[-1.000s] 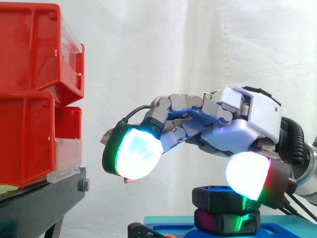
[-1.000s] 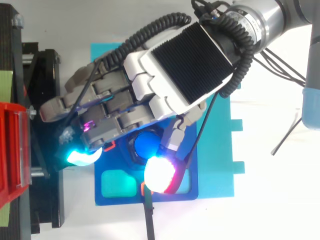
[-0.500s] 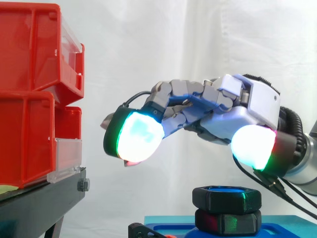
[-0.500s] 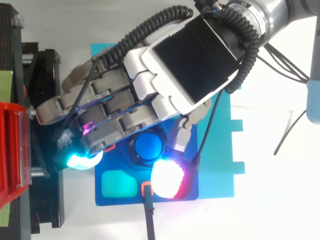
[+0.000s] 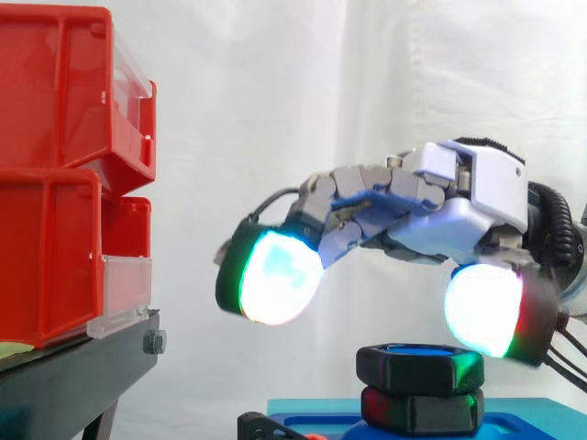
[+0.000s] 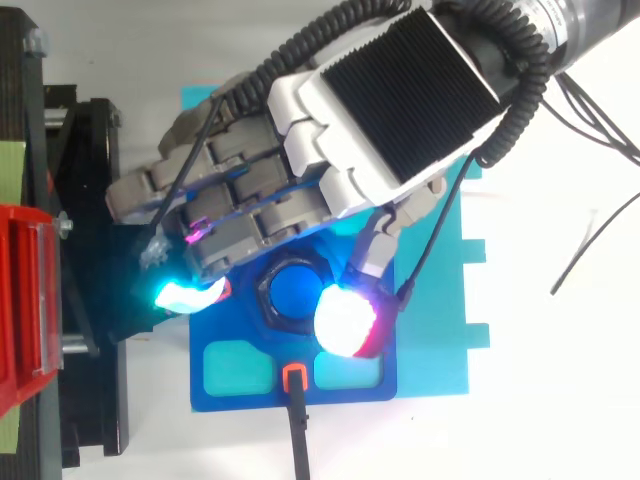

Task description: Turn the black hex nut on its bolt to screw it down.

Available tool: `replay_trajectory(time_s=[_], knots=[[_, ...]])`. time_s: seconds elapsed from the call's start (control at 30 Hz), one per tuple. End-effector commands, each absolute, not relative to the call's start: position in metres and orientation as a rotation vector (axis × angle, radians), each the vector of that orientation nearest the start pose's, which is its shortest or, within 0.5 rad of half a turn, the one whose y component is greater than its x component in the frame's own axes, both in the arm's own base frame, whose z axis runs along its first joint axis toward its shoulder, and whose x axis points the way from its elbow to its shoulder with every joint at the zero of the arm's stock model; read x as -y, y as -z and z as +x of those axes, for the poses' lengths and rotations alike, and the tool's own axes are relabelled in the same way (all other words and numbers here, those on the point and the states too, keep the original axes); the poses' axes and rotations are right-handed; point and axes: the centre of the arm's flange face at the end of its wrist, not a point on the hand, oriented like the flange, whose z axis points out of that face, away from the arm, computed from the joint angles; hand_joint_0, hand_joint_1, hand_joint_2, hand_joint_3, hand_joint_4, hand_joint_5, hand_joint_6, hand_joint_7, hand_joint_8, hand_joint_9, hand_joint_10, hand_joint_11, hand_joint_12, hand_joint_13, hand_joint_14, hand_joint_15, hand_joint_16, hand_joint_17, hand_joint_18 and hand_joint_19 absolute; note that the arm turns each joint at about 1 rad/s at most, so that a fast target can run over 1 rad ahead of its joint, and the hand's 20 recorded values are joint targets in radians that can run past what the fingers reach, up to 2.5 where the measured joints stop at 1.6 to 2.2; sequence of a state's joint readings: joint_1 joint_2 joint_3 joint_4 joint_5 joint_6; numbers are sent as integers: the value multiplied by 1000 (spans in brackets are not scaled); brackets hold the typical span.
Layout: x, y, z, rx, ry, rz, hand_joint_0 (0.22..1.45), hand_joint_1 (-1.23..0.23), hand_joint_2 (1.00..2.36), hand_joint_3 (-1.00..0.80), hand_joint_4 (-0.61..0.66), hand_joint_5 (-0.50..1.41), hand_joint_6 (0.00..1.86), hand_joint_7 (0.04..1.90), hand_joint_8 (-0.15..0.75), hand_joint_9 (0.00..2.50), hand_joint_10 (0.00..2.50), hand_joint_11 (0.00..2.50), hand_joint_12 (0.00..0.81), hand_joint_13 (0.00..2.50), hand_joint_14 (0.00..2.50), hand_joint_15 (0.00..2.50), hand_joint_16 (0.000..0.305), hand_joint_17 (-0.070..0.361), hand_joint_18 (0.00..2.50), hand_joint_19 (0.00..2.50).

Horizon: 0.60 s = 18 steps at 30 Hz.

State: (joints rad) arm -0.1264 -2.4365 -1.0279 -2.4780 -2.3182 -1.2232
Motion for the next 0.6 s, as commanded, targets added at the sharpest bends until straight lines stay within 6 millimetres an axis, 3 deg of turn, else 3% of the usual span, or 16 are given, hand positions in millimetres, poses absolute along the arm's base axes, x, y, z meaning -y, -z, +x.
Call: replay_trajectory(time_s=[0.0,0.13,0.57], knots=[[168,-242,777,-1346,-596,-372,384,-595,1000,-500,162,-224,501,766,303,565,8,317,380,398,5,127,65,147,534,543],[167,-235,773,-1379,-555,-401,297,-506,1000,-500,180,-232,501,744,336,565,7,310,415,420,4,121,75,168,604,527],[161,-229,770,-1450,-516,-367,301,-295,1000,-500,217,-199,501,739,356,605,7,310,418,414,4,121,75,170,607,539]])
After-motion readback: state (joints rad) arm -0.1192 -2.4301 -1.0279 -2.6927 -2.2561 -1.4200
